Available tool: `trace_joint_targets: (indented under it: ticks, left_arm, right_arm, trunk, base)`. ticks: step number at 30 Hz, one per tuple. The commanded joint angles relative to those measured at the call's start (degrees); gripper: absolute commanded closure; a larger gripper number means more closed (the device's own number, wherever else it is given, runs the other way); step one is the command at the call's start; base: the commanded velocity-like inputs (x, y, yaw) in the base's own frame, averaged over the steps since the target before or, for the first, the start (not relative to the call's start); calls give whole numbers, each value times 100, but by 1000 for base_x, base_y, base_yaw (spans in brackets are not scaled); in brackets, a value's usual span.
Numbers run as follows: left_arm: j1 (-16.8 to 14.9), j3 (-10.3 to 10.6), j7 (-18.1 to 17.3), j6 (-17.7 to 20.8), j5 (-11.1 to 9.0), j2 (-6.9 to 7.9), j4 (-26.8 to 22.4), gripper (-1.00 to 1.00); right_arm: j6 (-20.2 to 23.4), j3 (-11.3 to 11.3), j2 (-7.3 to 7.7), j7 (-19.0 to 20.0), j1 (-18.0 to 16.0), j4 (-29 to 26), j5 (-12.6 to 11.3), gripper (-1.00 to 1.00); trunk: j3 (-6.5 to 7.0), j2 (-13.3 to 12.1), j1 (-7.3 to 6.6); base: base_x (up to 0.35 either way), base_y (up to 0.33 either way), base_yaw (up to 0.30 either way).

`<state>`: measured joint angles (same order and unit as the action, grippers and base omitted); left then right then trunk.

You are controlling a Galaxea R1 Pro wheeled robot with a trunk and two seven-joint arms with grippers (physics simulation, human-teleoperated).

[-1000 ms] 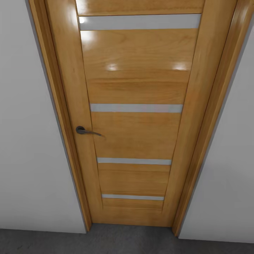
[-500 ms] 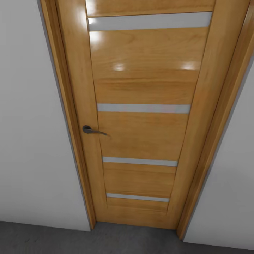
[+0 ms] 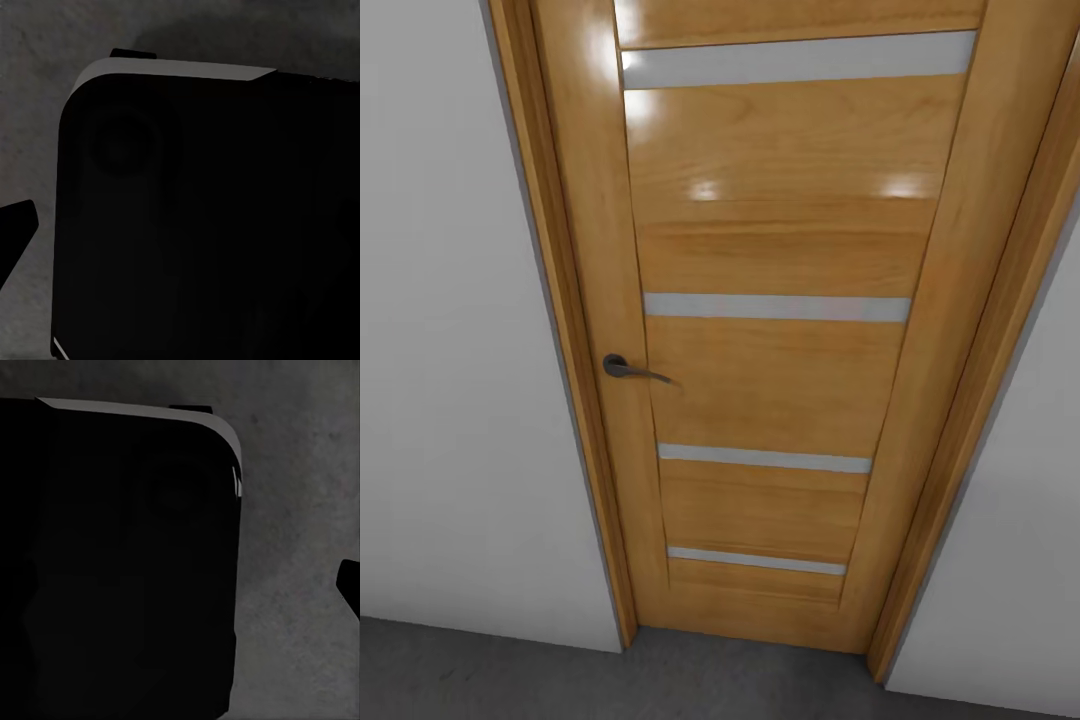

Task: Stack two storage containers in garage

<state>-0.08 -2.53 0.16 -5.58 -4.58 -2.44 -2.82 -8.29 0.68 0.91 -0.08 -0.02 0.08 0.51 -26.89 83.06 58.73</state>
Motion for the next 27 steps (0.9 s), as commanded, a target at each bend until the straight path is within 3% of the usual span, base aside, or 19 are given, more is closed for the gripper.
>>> trace_joint_targets:
  ticks: [1, 16, 22, 27]
  left_arm:
    - [-1, -20, 2, -14, -42, -2, 0, -100]
    - [-1, -20, 2, -14, -42, -2, 6, -100]
    - [-1, -20, 2, -14, -36, -2, 8, -100]
    - [-1, -20, 2, -14, -37, -2, 9, -100]
  right_arm:
    - [-18, 7, 2, -1, 0, 1, 4, -100]
    - [-9, 2, 22, 5, 0, -16, 2, -100]
    - [54, -26, 557, -26, -5, -844, 61, -100]
    - [243, -78, 853, -46, -48, -1568, 50, -100]
  trunk:
    - [-4, 2, 0]
    - [-4, 2, 0]
    - [-4, 2, 0]
    - [-4, 2, 0]
  base:
    - [0, 0, 0]
    - [0, 0, 0]
    - [0, 0, 0]
    - [0, 0, 0]
